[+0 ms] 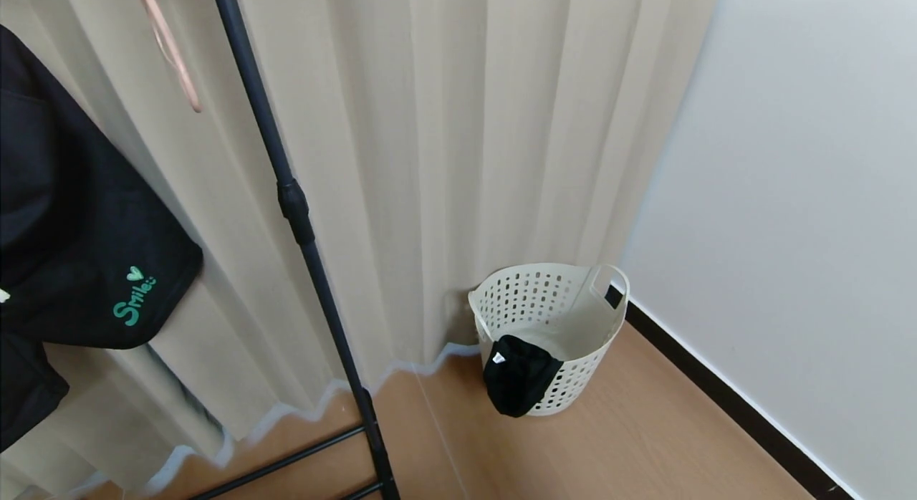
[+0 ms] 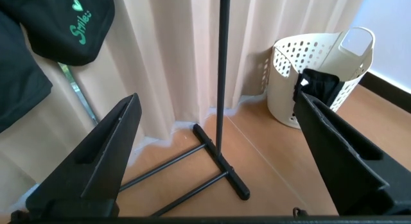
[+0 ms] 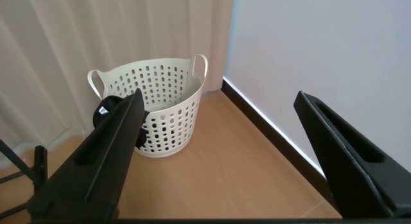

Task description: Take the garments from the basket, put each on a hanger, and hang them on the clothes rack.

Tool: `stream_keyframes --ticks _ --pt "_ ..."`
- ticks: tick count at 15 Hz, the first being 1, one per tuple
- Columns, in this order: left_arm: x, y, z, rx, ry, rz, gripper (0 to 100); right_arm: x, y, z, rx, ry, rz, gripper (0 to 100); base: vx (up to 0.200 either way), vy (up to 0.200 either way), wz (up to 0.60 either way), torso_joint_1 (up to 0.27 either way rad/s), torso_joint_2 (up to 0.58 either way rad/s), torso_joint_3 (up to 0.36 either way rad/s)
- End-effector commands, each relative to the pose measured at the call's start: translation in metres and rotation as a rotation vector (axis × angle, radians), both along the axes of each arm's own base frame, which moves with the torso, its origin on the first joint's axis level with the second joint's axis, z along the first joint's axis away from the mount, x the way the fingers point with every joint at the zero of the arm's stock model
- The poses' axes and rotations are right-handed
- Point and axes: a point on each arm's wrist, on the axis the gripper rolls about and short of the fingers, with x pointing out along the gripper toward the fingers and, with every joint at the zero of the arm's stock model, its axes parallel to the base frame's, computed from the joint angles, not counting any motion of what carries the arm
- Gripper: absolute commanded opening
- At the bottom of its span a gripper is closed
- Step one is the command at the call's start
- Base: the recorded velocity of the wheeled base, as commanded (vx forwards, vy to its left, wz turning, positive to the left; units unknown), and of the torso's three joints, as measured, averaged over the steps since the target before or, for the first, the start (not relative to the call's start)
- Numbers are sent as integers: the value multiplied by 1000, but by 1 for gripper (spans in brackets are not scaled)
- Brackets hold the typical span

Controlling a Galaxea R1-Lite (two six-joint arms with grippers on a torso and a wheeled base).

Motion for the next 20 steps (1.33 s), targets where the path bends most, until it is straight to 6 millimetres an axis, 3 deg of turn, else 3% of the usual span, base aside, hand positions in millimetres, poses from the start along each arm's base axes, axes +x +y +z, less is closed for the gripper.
stream_keyframes --ticks 1,20 --pt "0 0 0 0 1 0 100 0 0 0 0 1 0 100 0 0 0 2 2 -193" --pt "0 0 0 -1 0 6 100 0 0 0 1 1 0 100 0 0 0 2 3 -199"
